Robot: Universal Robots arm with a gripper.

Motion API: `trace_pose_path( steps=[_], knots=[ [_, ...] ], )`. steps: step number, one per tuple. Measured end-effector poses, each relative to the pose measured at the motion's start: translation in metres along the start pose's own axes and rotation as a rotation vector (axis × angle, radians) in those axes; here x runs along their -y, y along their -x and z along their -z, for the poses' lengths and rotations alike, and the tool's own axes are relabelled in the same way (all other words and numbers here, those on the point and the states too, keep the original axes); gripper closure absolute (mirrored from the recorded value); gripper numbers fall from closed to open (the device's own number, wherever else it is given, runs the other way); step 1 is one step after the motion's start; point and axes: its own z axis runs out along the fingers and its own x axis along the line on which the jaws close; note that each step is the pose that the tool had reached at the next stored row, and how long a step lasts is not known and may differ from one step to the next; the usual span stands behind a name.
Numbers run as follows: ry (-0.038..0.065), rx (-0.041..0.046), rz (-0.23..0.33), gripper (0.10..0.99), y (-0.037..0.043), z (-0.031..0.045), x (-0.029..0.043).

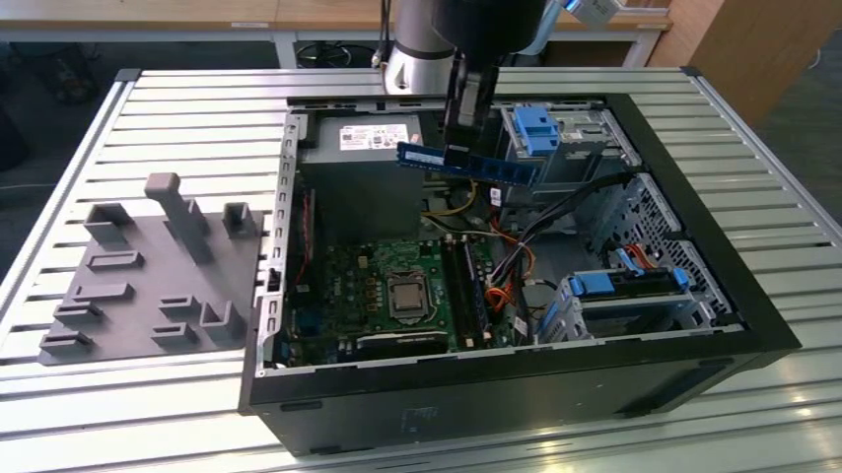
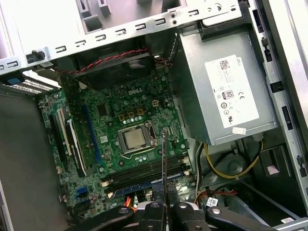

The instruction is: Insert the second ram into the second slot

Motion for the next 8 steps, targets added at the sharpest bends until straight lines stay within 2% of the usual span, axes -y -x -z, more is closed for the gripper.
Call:
trace_pose_path(
  steps=[8],
  knots=[
    [0.000,0.0012,-0.030,0.949,0.0000,0.0000,0.0000]
  ],
)
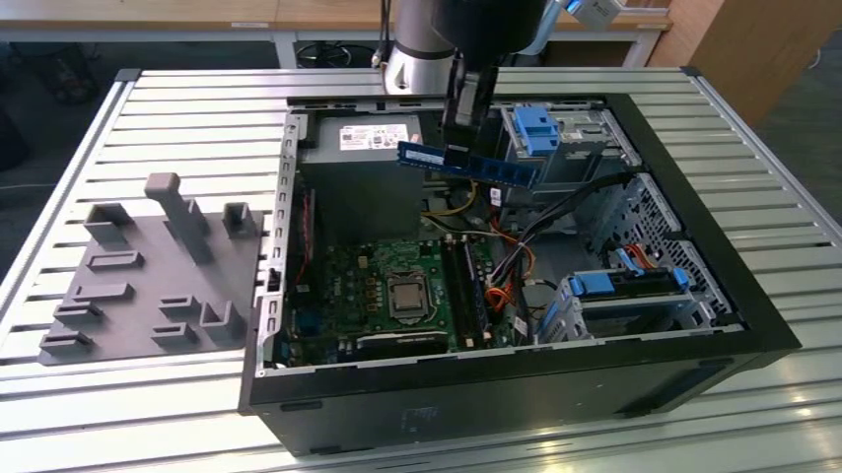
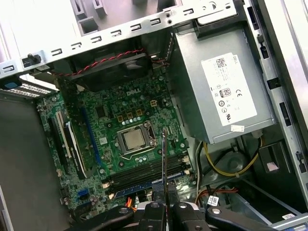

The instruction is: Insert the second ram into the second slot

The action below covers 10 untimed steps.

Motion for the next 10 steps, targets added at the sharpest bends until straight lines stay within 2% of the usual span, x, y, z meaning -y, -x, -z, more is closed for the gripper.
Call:
trace_pose_path(
  steps=[10],
  knots=[
    [-0.001,0.0015,-0.040,0.949,0.0000,0.0000,0.0000]
  ],
)
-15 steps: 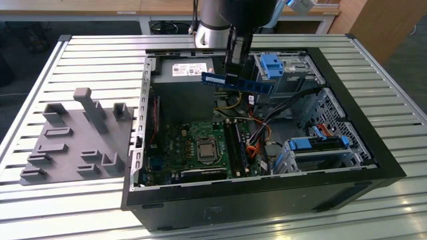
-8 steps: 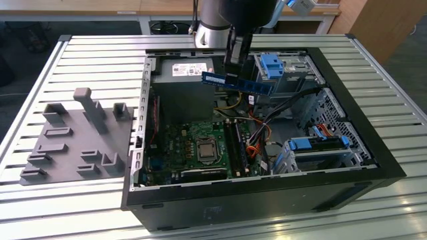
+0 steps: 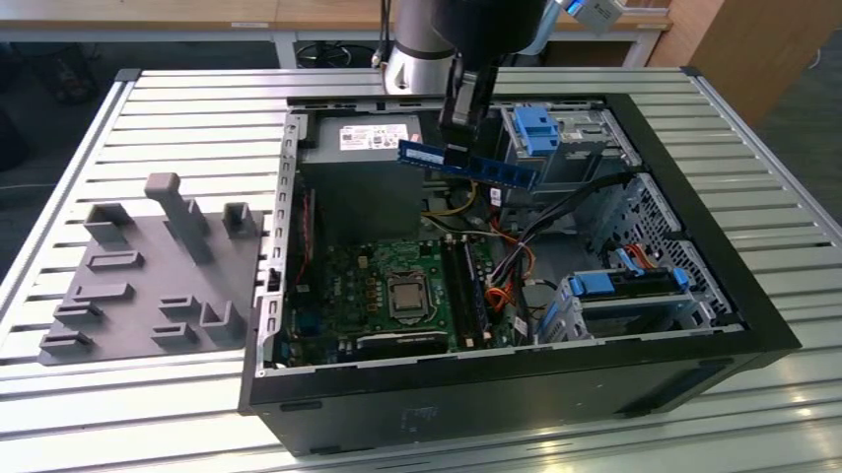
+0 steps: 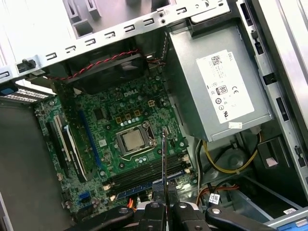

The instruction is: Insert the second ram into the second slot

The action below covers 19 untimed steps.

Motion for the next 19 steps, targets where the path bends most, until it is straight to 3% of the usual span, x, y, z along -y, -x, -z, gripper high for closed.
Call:
trace_pose_path(
  steps=[19],
  knots=[
    [-0.001,0.0025,-0.065,0.949,0.0000,0.0000,0.0000]
  ],
)
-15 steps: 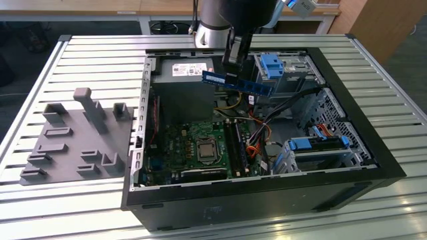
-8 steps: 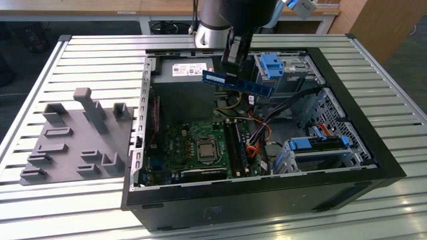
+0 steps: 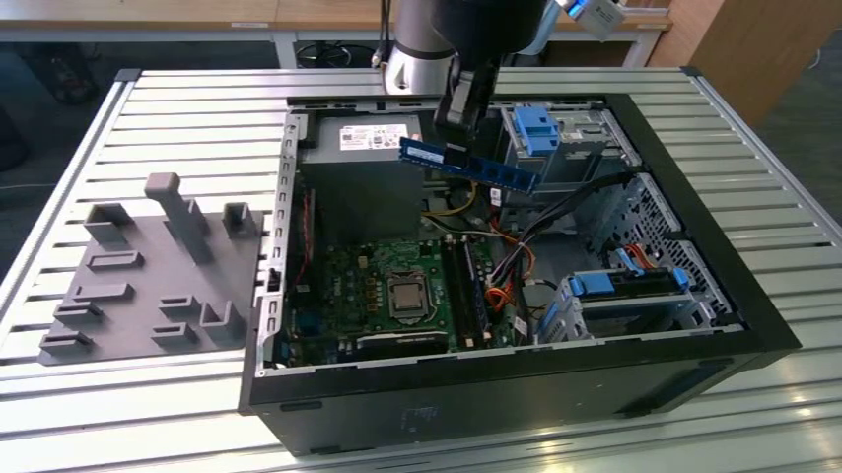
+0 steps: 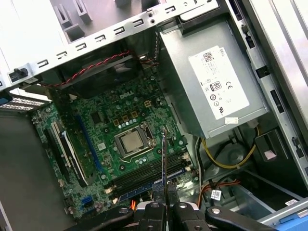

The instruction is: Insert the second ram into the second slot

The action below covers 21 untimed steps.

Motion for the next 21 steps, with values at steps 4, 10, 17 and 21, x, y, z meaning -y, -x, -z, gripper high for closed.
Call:
trace_pose_path(
  steps=[4,10,17,21],
  knots=[
    [0.000,0.0006,-0.015,0.949,0.0000,0.0000,0.0000],
    [-0.001,0.0013,-0.035,0.949,0.0000,0.0000,0.0000],
    [-0.001,0.0023,-0.062,0.949,0.0000,0.0000,0.0000],
    [-0.001,0.0034,-0.090,0.949,0.0000,0.0000,0.0000]
  ],
)
